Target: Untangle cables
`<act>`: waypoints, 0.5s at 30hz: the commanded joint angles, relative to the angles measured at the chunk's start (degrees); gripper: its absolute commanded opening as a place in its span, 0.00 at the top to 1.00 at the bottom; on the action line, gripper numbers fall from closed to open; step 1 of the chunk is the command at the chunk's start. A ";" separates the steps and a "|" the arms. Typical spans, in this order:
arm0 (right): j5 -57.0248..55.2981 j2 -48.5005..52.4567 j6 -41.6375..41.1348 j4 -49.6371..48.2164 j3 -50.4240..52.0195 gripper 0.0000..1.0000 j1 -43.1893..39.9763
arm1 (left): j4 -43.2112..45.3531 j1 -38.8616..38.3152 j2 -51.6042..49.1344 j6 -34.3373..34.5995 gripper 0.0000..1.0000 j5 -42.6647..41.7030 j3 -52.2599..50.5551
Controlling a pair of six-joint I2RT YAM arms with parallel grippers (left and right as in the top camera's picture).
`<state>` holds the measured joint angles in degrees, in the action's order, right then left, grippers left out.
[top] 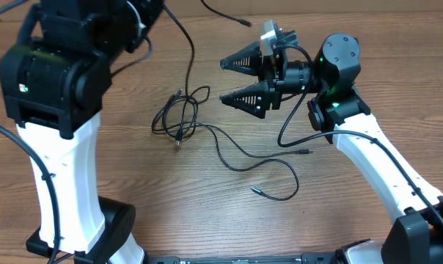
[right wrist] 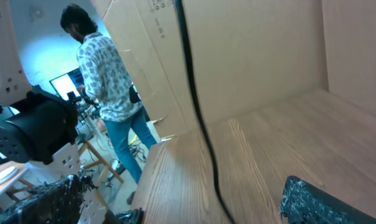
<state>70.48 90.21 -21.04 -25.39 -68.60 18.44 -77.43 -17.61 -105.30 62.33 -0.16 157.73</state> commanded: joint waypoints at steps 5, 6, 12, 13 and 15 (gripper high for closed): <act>-4.07 -0.50 2.91 -0.33 -1.62 0.00 1.84 | -0.55 -5.64 -2.25 2.73 0.96 -1.57 -0.15; -4.02 -0.50 2.89 -0.28 -1.62 0.00 2.10 | -0.66 -6.12 -2.56 3.13 0.96 -1.22 -0.15; -4.24 -0.50 2.91 -0.39 -1.62 0.28 3.74 | -0.57 -7.52 -4.79 3.76 0.95 -1.16 -0.15; -4.24 -0.50 2.91 0.04 -1.62 0.39 3.72 | -0.59 -7.50 -5.01 3.74 0.95 -1.14 -0.15; -4.24 -0.50 2.91 0.46 -1.62 0.58 3.72 | -0.59 -7.26 -5.22 3.74 0.95 -0.87 -0.15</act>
<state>67.00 90.21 -18.26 -24.91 -68.69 22.11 -78.22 -24.77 -109.78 65.06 -1.37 157.71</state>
